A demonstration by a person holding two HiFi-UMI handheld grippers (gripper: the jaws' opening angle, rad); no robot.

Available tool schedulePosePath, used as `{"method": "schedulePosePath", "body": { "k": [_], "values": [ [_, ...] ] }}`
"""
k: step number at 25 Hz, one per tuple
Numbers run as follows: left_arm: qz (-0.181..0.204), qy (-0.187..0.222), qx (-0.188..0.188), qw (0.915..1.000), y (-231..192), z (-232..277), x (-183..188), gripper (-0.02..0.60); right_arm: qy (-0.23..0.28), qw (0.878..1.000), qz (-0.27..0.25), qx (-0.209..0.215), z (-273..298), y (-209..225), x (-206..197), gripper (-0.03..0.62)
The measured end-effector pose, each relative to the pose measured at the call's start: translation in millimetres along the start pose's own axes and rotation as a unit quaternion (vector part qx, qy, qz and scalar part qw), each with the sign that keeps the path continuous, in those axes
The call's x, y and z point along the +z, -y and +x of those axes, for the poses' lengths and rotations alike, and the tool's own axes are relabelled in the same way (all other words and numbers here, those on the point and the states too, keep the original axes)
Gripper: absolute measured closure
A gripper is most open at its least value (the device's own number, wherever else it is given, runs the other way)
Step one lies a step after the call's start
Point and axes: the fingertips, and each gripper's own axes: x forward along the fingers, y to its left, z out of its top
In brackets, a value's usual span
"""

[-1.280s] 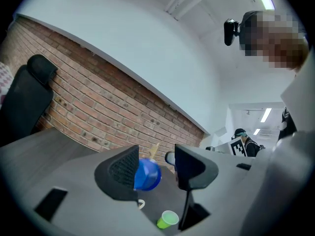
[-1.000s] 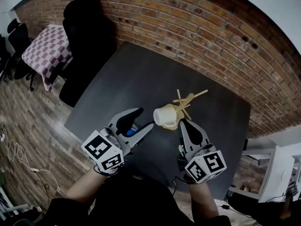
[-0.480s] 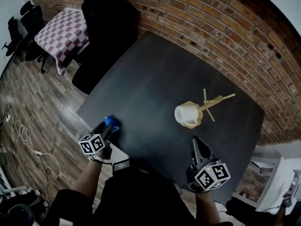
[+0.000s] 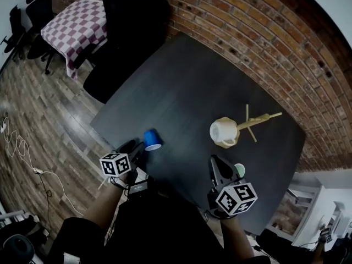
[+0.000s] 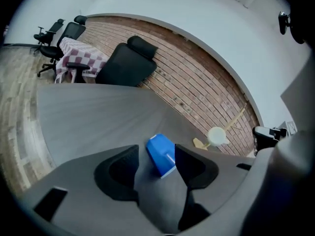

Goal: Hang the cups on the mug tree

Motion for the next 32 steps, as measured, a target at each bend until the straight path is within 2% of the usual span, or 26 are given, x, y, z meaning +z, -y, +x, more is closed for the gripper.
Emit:
{"method": "schedulePosePath", "body": {
  "k": [3, 6, 8, 12, 14, 15, 22, 24, 25, 26, 32],
  "values": [
    [0.029, -0.022, -0.026, 0.9990, 13, 1, -5, 0.347, -0.049, 0.997, 0.042, 0.030, 28, -17, -35, 0.563],
    [0.056, -0.044, -0.045, 0.9965, 21, 2, -8, 0.347, -0.097, 0.987, 0.111, 0.061, 63, -36, -70, 0.562],
    [0.059, -0.048, -0.054, 0.9956, 25, 2, -7, 0.347, -0.123, 0.982, 0.128, 0.067, 87, -46, -89, 0.562],
    [0.058, -0.043, -0.069, 0.9950, 28, -4, 6, 0.347, -0.165, 0.978, 0.115, 0.049, 131, -56, -119, 0.548],
    [0.059, -0.040, -0.072, 0.9948, 26, -9, 13, 0.347, -0.180, 0.976, 0.115, 0.034, 152, -56, -130, 0.436],
    [0.059, -0.038, -0.074, 0.9948, 24, -12, 17, 0.347, -0.185, 0.975, 0.117, 0.025, 162, -55, -133, 0.433],
    [0.050, -0.022, -0.078, 0.9955, 10, -24, 40, 0.347, -0.186, 0.977, 0.093, -0.049, 201, -33, -132, 0.434],
    [0.048, -0.018, -0.079, 0.9956, 7, -26, 47, 0.347, -0.185, 0.978, 0.077, -0.058, 206, -32, -130, 0.465],
    [0.046, -0.015, -0.079, 0.9957, 5, -27, 50, 0.347, -0.183, 0.979, 0.066, -0.061, 207, -32, -128, 0.531],
    [0.044, -0.013, -0.079, 0.9958, 3, -28, 52, 0.348, -0.180, 0.980, 0.056, -0.065, 208, -32, -126, 0.551],
    [0.037, -0.009, -0.080, 0.9961, -3, -30, 59, 0.348, -0.162, 0.984, 0.039, -0.062, 201, -35, -112, 0.554]
  ]
}}
